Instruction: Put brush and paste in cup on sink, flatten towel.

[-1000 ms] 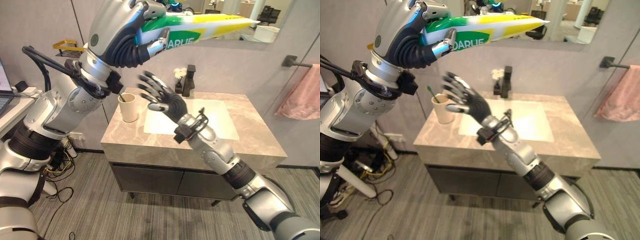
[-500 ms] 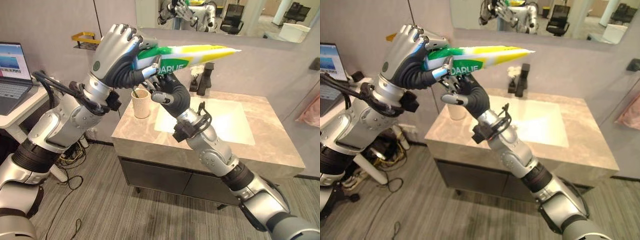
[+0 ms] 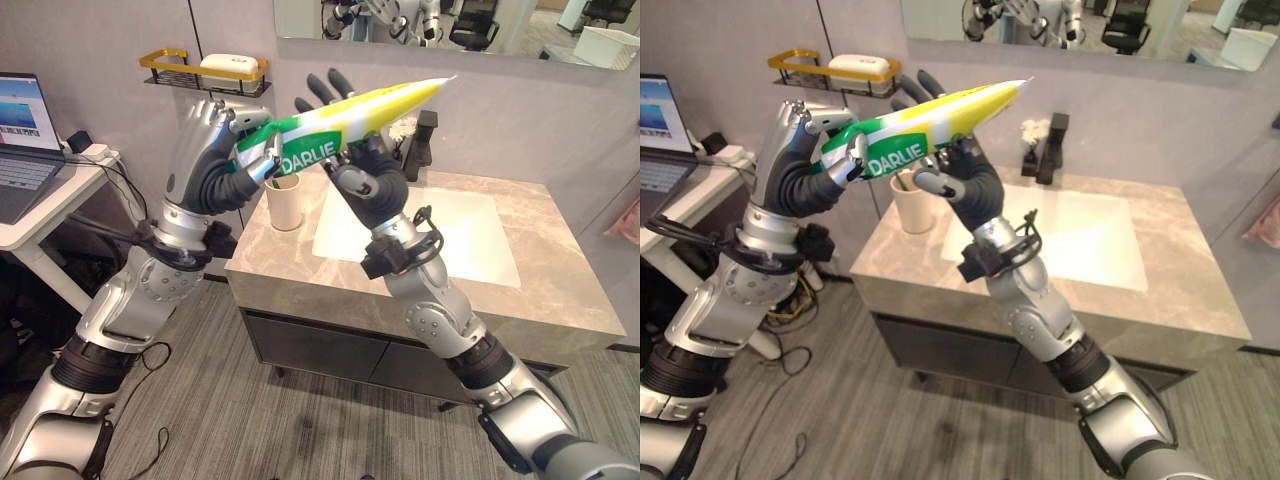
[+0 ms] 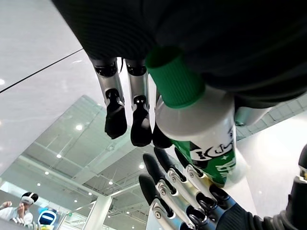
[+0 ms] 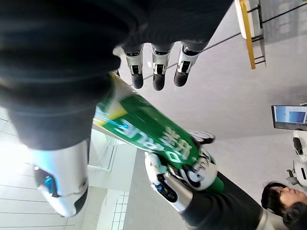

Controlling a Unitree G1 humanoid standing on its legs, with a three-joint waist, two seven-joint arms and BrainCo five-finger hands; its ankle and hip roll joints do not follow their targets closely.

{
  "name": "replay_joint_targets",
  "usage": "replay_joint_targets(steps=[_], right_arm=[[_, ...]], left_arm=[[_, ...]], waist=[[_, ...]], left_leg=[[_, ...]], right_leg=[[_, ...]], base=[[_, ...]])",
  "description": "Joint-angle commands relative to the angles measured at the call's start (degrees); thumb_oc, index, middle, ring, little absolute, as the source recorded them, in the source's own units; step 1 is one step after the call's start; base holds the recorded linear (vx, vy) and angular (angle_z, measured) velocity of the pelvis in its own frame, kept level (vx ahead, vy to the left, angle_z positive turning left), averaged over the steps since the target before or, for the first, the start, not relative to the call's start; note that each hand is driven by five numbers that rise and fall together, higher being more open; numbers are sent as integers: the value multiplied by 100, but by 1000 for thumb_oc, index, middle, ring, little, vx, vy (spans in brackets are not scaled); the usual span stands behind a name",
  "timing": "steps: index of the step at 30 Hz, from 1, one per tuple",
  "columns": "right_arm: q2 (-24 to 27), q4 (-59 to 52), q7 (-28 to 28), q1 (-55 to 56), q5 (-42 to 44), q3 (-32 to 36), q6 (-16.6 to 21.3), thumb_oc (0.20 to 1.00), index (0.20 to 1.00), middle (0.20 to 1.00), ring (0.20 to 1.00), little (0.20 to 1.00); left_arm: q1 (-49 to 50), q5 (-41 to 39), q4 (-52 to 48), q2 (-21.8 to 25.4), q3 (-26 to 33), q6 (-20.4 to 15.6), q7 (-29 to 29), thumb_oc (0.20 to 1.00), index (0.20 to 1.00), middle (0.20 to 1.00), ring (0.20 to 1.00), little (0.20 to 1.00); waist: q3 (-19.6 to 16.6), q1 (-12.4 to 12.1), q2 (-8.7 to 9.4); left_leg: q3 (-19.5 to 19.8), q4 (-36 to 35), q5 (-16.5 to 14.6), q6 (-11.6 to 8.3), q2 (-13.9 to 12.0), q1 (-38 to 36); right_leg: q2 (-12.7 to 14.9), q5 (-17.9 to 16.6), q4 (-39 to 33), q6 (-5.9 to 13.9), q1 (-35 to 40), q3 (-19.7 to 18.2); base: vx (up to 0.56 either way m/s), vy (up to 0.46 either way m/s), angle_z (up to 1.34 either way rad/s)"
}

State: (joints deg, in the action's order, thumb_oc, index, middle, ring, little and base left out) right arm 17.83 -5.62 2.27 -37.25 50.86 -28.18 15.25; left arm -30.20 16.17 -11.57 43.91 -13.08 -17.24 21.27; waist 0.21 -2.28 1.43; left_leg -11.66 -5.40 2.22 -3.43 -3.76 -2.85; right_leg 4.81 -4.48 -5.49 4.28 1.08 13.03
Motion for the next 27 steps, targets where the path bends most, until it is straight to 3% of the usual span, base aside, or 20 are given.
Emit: replay_joint_targets(steps=[1,9,10,11,23,24,25,26,27], right_arm=[[-204,-605,-60,-193,-139,374,470,1000,1000,1000,1000,1000],[-278,-599,-34,-162,3,263,433,1000,1000,1000,1000,1000],[-256,-583,-14,-176,15,219,403,460,460,460,460,460],[-259,-554,-18,-182,6,195,398,200,200,200,200,200],[-276,-528,-142,-76,-89,199,336,200,200,200,200,200],[-275,-527,-216,-50,-149,243,356,200,200,200,200,200],[-279,-521,-251,-34,-177,272,364,200,200,200,200,200],[-295,-521,-295,-27,-208,295,380,200,200,200,200,200],[-325,-527,-345,-17,-262,309,412,200,200,200,200,200]], left_arm=[[-304,-358,155,161,99,-23,175,200,200,200,200,200],[-131,-465,198,-2,65,-17,109,200,200,200,200,200],[-195,-473,242,-50,-35,-16,70,200,200,200,200,200],[-218,-476,253,-62,-54,-12,76,200,200,200,200,200],[-68,-521,189,-237,-111,24,11,200,200,200,200,200],[20,-541,158,-260,-77,49,7,605,605,605,605,605],[55,-546,125,-258,-51,46,15,900,900,900,900,900],[106,-541,60,-262,0,25,45,1000,1000,1000,1000,1000],[205,-535,-45,-299,88,18,97,1000,1000,1000,1000,1000]], waist=[[-226,-43,295],[-207,-46,303],[-202,-36,306],[-201,-38,307],[-197,-5,318],[-190,-11,318],[-187,-18,317],[-183,-28,321],[-178,-31,324]], left_leg=[[150,40,11,-394,-269,58],[147,40,22,-393,-275,71],[154,40,25,-391,-276,73],[155,40,27,-392,-274,75],[140,40,5,-374,-277,58],[148,40,4,-370,-275,56],[149,40,4,-369,-277,58],[151,40,4,-370,-280,61],[162,40,3,-371,-281,63]], right_leg=[[1107,-515,49,815,22,140],[1103,-517,49,800,6,122],[1094,-516,49,796,7,120],[1089,-521,49,796,-1,115],[1083,-516,49,794,6,96],[1081,-517,49,793,8,97],[1082,-516,49,792,12,100],[1081,-511,49,792,18,106],[1081,-507,49,788,24,121]], base=[[0,0,0],[0,0,0],[0,0,0],[0,0,0],[0,0,0],[0,0,0],[0,0,0],[0,0,0],[0,0,0]])
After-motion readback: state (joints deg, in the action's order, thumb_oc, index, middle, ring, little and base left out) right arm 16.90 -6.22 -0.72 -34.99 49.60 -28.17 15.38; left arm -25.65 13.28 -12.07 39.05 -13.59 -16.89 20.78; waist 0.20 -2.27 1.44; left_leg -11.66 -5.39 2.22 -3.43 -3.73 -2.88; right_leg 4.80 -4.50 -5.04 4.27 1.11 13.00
